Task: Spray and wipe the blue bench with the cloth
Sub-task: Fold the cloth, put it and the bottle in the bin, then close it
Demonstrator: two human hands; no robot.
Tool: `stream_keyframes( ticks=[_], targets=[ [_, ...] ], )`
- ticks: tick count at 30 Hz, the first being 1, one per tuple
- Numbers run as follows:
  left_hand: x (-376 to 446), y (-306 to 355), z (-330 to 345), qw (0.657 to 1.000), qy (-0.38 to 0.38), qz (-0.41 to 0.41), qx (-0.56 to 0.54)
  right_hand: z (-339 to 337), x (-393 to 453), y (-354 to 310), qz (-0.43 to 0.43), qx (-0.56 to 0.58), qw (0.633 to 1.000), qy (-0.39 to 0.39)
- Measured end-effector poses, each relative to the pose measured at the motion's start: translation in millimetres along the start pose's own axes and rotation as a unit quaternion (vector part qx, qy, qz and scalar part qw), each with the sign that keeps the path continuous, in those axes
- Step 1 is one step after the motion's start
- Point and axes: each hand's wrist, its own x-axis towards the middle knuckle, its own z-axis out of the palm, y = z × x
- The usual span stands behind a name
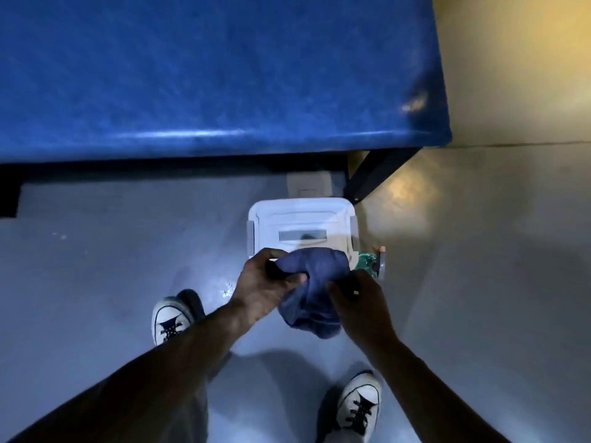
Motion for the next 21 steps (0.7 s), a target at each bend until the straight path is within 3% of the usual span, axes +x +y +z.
stream_keyframes(
  ticks=[2,4,8,12,15,19,21],
  targets=[
    [5,-23,12,0.999,-0.018,-0.009,-0.039,-6,12,18,-0.003,0.0,0.999,-0.036],
    [14,-51,20,1.0,-0.017,-0.006,-0.011,-5,27,39,0.035,0.008,0.997,-0.075],
    [43,-122,36,0.996,-0.01,0.007,0.085,20,62,102,0.097,0.044,0.985,-0.136],
    [90,-191,48,0.983,-0.021,-0.003,0.185,57,102,165,0.101,0.038,0.973,-0.205],
    [128,-222,54,0.961,-0.012,0.008,0.277,80,133,202,0.089,0.018,0.976,-0.2],
    [154,-242,62,0.944,-0.002,0.05,0.325,106,170,240,0.005,-0.113,0.98,-0.161],
    [156,-246,64,0.933,-0.004,0.07,0.354,109,178,250,0.003,-0.116,0.977,-0.178]
  ],
)
